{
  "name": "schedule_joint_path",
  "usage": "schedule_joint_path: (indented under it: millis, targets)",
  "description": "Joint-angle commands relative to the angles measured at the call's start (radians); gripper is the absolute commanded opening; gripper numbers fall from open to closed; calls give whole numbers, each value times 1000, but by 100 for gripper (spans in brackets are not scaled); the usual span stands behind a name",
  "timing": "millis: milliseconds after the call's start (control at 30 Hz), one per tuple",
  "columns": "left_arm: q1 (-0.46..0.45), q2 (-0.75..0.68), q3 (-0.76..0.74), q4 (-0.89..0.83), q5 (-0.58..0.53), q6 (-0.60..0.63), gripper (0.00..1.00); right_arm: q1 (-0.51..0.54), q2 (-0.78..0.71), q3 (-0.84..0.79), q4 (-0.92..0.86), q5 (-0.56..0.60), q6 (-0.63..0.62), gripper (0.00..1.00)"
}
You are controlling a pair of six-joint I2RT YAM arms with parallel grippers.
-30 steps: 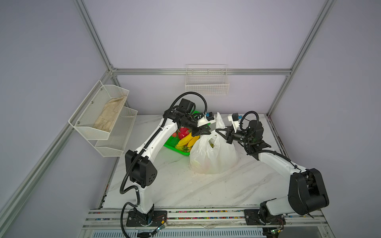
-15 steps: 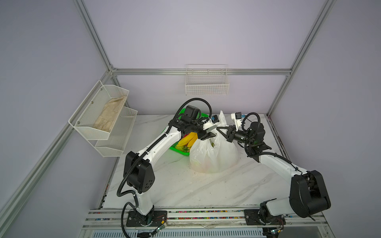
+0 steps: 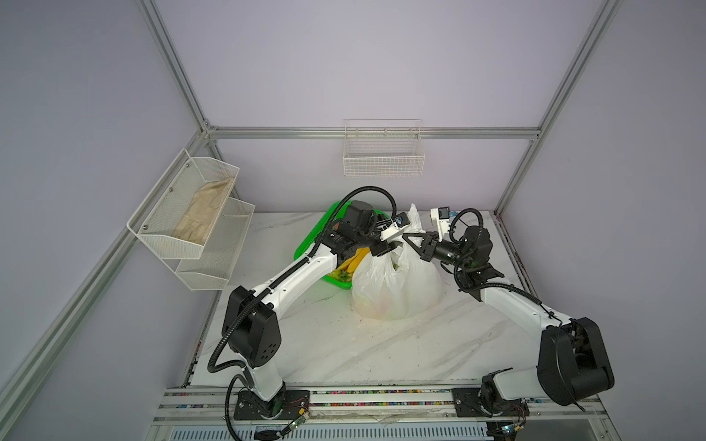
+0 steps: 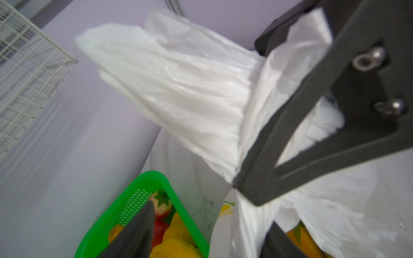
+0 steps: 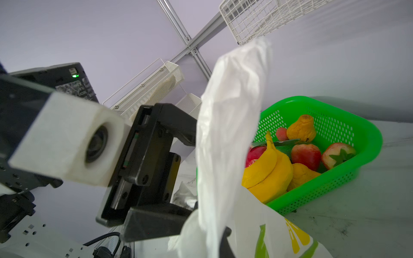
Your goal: Place the fake fruits into the plastic bag and tie a complex knot
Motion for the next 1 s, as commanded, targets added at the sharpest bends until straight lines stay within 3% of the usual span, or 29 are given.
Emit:
schedule_joint_path:
  millis: [0, 333, 633, 967]
  targets:
    - [-16, -45, -66, 115, -149, 43, 65, 7, -26, 3, 36, 6, 40, 0]
    - [-52, -3, -89, 152, -292, 125, 65, 6, -7, 21, 62, 4, 89, 0]
    - [-51, -10, -159, 148, -235, 186, 69, 5, -9, 44, 11, 6, 29, 0]
    - [-44, -47, -174, 154, -117, 137, 72, -1, -1, 75, -103, -25, -166, 0]
